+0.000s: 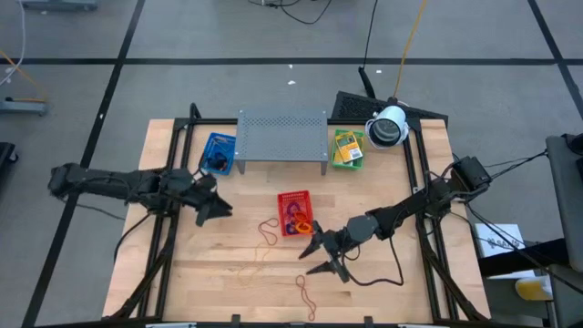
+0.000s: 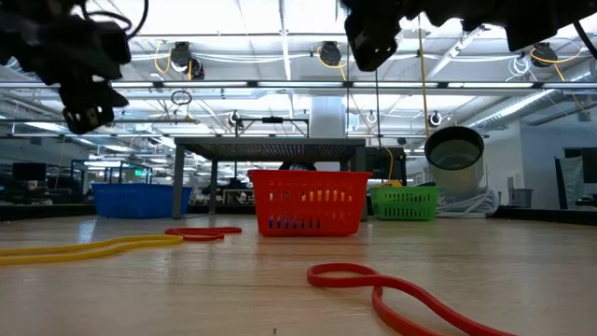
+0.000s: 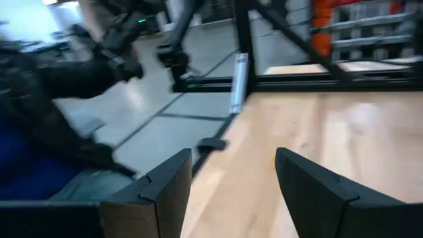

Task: Pick & Place Office Desk Supplies
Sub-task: Put the bottom red rubber band into the blue basket

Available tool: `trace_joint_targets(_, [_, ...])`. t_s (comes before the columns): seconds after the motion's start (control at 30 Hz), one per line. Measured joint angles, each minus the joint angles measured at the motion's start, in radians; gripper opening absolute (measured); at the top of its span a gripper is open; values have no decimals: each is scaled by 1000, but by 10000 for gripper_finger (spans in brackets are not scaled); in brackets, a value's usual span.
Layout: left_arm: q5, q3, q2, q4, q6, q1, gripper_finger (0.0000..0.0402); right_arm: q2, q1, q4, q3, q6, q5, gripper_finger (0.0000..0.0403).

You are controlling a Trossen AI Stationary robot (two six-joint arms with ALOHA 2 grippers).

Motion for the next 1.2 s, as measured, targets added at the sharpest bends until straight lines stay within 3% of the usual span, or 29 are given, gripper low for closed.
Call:
trace_joint_targets(0.13, [-135, 0, 12, 66, 4, -183, 157, 0, 30, -15, 0, 0, -39, 208])
trace_joint_targets(0.27, [-278, 0, 76, 224, 53, -378, 157, 0, 81, -42, 0, -22, 12, 208])
trace_joint_targets(0.4, [-381, 0, 215, 434, 99, -558, 157, 0, 145, -83, 0, -83, 106, 208])
trace_joint_targets(0.53, [-403, 0, 409, 642, 96, -679, 157, 0, 212, -127, 0, -66, 176, 208])
trace_joint_targets(0.7, [-461, 0, 640, 871, 75, -746, 157, 38, 295, -139, 1, 16, 261, 208])
trace_joint_targets(0.9, [-582, 0, 820, 1056, 92, -759, 156, 139, 332, -4, 2, 26, 335, 208])
trace_joint_targets(1.03, [-674, 46, 915, 1046, 174, -770, 156, 184, 323, 45, 2, 26, 332, 208])
trace_joint_targets(1.2, [-690, 126, 1008, 1022, 210, -769, 156, 209, 303, 60, 1, 26, 346, 208])
